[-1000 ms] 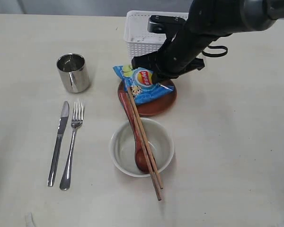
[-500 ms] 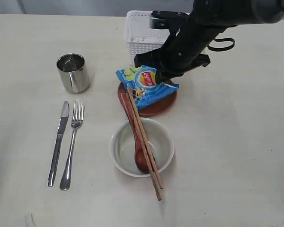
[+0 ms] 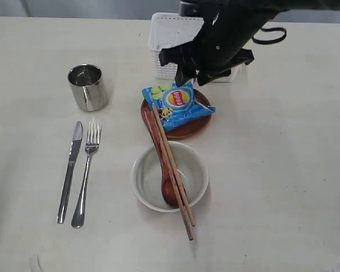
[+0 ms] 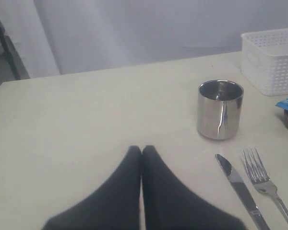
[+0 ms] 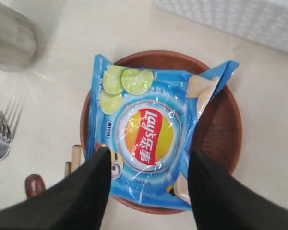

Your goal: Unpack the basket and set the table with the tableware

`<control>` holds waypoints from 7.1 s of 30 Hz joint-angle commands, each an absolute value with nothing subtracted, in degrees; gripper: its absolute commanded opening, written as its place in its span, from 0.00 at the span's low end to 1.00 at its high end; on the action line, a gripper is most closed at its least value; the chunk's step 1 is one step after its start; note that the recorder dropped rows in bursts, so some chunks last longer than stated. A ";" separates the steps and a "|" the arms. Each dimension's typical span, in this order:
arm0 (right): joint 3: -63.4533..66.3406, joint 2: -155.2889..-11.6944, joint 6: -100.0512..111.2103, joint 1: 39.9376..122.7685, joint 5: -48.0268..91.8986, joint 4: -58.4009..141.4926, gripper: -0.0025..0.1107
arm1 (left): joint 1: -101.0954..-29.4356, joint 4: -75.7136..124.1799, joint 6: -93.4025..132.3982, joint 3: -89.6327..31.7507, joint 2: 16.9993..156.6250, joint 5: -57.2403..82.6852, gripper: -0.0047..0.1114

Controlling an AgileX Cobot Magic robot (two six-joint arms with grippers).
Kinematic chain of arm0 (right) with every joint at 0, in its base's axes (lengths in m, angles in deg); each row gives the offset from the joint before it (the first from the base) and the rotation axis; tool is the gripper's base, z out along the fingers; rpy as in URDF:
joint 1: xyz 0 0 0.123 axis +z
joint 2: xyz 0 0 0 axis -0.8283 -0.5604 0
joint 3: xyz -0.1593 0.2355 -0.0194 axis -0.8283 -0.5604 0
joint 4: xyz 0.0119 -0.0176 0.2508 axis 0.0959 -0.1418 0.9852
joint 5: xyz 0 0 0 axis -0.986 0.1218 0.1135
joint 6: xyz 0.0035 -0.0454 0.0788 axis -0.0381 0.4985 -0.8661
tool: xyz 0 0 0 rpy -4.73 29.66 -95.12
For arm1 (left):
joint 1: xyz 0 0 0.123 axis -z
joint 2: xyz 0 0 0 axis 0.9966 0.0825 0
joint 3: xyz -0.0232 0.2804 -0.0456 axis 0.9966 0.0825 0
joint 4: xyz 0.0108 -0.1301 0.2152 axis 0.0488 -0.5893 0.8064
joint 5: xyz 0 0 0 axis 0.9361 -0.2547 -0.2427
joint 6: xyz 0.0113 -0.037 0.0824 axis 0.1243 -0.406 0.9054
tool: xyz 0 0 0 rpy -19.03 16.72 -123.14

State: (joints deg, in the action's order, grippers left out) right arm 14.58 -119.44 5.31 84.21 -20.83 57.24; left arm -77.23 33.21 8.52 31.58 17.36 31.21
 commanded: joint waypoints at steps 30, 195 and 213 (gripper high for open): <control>-17.80 -50.11 6.78 84.05 1.51 47.36 0.02 | -77.37 32.57 8.61 31.75 17.00 31.32 0.04; -63.45 -11.69 8.41 58.88 2.06 38.54 0.02 | -75.19 30.01 9.90 31.75 17.00 31.30 0.04; -63.45 -11.69 8.41 58.88 2.06 38.54 0.02 | -75.19 30.01 9.90 31.75 17.00 31.30 0.04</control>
State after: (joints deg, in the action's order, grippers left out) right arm -63.25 -12.02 8.52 59.23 1.86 38.43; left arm -75.31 30.64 10.33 31.58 17.36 31.21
